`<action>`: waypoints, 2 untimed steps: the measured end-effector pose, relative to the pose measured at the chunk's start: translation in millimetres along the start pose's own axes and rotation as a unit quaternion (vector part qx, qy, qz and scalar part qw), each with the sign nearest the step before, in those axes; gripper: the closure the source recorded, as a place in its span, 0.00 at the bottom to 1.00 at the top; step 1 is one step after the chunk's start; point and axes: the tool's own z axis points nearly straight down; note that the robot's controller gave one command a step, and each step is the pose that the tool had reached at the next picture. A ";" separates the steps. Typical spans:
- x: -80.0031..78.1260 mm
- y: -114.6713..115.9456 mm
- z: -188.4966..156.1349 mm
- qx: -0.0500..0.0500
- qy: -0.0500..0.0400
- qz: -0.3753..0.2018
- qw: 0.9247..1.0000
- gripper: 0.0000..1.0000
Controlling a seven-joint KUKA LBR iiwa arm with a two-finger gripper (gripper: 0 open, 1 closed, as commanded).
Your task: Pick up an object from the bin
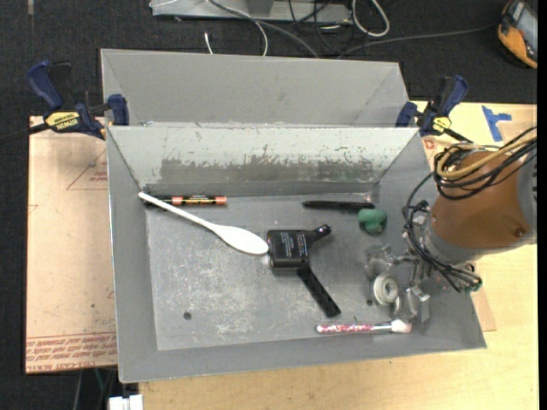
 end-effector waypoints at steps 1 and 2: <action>4.2 13.3 -4.5 0.002 0.002 0.234 0.972 1.00; 4.1 13.3 -4.6 0.002 0.002 0.234 0.972 1.00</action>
Offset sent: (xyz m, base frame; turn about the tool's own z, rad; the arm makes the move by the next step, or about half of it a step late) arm 0.0000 0.0000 0.0000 0.0000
